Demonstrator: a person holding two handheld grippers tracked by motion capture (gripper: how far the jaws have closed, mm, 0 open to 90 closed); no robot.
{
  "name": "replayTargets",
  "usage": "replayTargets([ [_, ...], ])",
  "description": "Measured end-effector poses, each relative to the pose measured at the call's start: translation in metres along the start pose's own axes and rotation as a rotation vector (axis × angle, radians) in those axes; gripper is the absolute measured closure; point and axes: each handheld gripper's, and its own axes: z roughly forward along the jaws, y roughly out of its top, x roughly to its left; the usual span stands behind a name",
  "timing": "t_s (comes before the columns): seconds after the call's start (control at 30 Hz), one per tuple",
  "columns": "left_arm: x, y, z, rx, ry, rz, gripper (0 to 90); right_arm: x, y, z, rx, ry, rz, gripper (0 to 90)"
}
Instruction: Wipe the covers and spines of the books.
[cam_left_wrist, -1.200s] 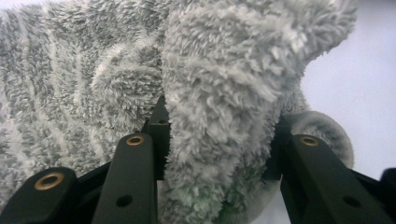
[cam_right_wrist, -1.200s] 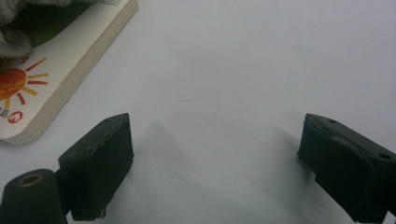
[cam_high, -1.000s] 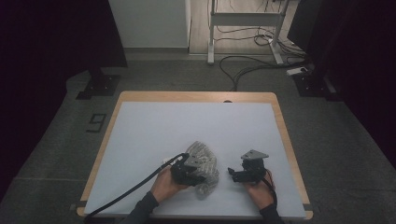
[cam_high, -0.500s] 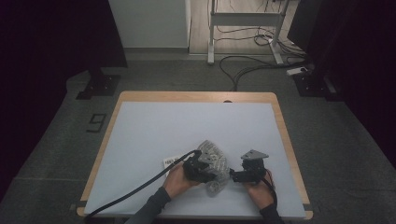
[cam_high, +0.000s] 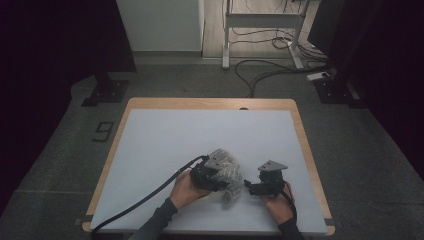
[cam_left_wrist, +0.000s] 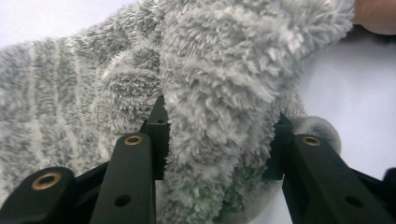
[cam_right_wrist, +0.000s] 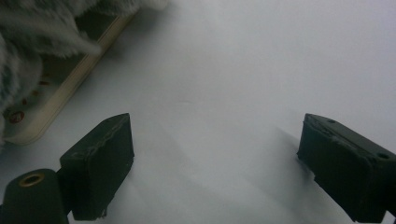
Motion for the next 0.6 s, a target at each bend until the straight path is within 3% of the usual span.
replayTargets([
  [0.6,0.011,-0.001,-0.042,-0.019,0.067,-0.005,57.6,0.000,0.000,0.000,-0.001,0.000,0.001,9.8],
])
